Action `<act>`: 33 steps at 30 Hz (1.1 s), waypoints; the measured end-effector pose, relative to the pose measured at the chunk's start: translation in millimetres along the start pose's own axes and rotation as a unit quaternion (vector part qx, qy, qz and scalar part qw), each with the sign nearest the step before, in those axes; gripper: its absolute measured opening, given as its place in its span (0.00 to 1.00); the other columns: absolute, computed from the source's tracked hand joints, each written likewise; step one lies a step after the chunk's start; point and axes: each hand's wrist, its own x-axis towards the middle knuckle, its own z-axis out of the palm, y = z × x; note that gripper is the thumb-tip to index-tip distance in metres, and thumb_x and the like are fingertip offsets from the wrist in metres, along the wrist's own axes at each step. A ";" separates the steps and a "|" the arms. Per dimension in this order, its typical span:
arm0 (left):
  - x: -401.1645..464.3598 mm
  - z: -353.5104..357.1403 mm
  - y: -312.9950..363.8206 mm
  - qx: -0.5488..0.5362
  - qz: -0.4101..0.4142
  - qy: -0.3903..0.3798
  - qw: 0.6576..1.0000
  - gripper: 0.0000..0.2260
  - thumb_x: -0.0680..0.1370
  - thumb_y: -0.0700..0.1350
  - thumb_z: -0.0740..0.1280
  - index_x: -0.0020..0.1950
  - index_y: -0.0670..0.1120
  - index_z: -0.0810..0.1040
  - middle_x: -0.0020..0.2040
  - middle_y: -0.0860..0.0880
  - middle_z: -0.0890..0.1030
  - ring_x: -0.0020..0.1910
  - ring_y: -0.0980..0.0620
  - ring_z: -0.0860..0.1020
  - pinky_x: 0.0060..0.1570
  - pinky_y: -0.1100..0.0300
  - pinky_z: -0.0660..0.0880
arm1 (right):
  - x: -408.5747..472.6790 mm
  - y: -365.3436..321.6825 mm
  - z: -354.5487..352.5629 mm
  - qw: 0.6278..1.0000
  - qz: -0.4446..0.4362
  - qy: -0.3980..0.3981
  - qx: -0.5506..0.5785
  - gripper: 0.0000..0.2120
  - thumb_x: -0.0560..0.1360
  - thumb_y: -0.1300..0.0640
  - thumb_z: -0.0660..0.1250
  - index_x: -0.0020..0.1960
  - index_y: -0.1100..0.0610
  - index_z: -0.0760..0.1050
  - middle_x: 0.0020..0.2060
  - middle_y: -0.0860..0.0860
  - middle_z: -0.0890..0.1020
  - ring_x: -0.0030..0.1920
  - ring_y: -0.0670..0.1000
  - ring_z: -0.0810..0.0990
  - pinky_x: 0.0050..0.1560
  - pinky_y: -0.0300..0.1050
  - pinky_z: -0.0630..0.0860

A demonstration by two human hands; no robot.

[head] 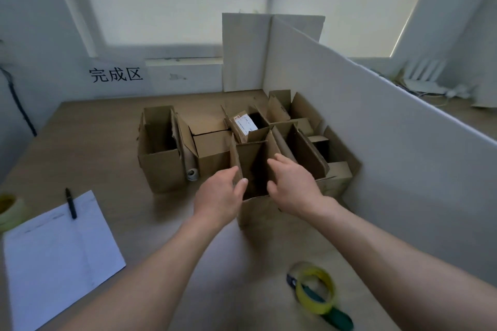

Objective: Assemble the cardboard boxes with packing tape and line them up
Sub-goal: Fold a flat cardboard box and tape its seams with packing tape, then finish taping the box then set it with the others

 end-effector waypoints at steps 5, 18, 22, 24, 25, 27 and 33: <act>-25.5 -16.4 25.6 0.050 0.023 0.037 0.998 0.19 0.82 0.54 0.61 0.70 0.48 0.73 0.65 0.51 0.77 0.63 0.51 0.75 0.58 0.54 0.75 | -8.4 4.8 -6.0 0.998 -0.054 0.013 -0.006 0.24 0.79 0.55 0.63 0.74 0.55 0.68 0.73 0.53 0.69 0.72 0.53 0.68 0.68 0.48 0.70; -142.1 -61.1 40.8 0.247 -0.081 0.083 0.962 0.17 0.82 0.55 0.59 0.65 0.47 0.75 0.65 0.48 0.77 0.64 0.47 0.73 0.57 0.51 0.74 | -64.7 -23.4 -10.6 0.972 -0.234 -0.008 0.006 0.24 0.78 0.54 0.65 0.74 0.54 0.68 0.72 0.52 0.71 0.73 0.53 0.68 0.69 0.49 0.69; -196.3 -80.5 29.4 0.279 -0.145 0.116 0.942 0.16 0.81 0.55 0.60 0.60 0.46 0.77 0.60 0.48 0.79 0.60 0.46 0.75 0.53 0.50 0.74 | -91.5 -61.9 -7.4 0.952 -0.307 -0.013 0.010 0.22 0.78 0.56 0.65 0.72 0.55 0.70 0.68 0.53 0.75 0.70 0.54 0.71 0.67 0.49 0.71; -224.6 -91.4 22.6 0.292 -0.174 0.131 0.931 0.16 0.80 0.56 0.60 0.58 0.46 0.77 0.57 0.48 0.79 0.58 0.46 0.75 0.49 0.52 0.72 | -105.4 -84.5 -3.8 0.940 -0.342 -0.015 0.018 0.20 0.77 0.56 0.66 0.69 0.56 0.73 0.63 0.52 0.78 0.65 0.55 0.75 0.62 0.49 0.75; -239.2 -96.7 19.0 0.297 -0.192 0.136 0.926 0.15 0.80 0.56 0.59 0.57 0.46 0.76 0.56 0.49 0.78 0.58 0.46 0.75 0.46 0.53 0.70 | -113.3 -96.3 -1.9 0.934 -0.357 -0.020 0.021 0.19 0.77 0.56 0.66 0.68 0.56 0.74 0.62 0.52 0.79 0.63 0.55 0.76 0.60 0.50 0.77; -270.3 -107.2 12.5 0.305 -0.231 0.138 0.913 0.16 0.80 0.56 0.58 0.58 0.47 0.75 0.55 0.49 0.77 0.57 0.46 0.74 0.43 0.55 0.65 | -131.2 -120.2 2.6 0.923 -0.383 -0.029 0.021 0.19 0.76 0.55 0.66 0.65 0.56 0.75 0.60 0.52 0.79 0.61 0.55 0.77 0.58 0.52 0.78; -383.6 -131.2 -12.8 0.276 -0.320 0.180 0.888 0.17 0.80 0.57 0.58 0.61 0.48 0.75 0.60 0.50 0.77 0.60 0.46 0.74 0.53 0.52 0.73 | -206.2 -195.1 24.1 0.883 -0.464 -0.073 0.009 0.16 0.74 0.54 0.64 0.60 0.58 0.74 0.56 0.53 0.78 0.60 0.57 0.74 0.54 0.52 0.75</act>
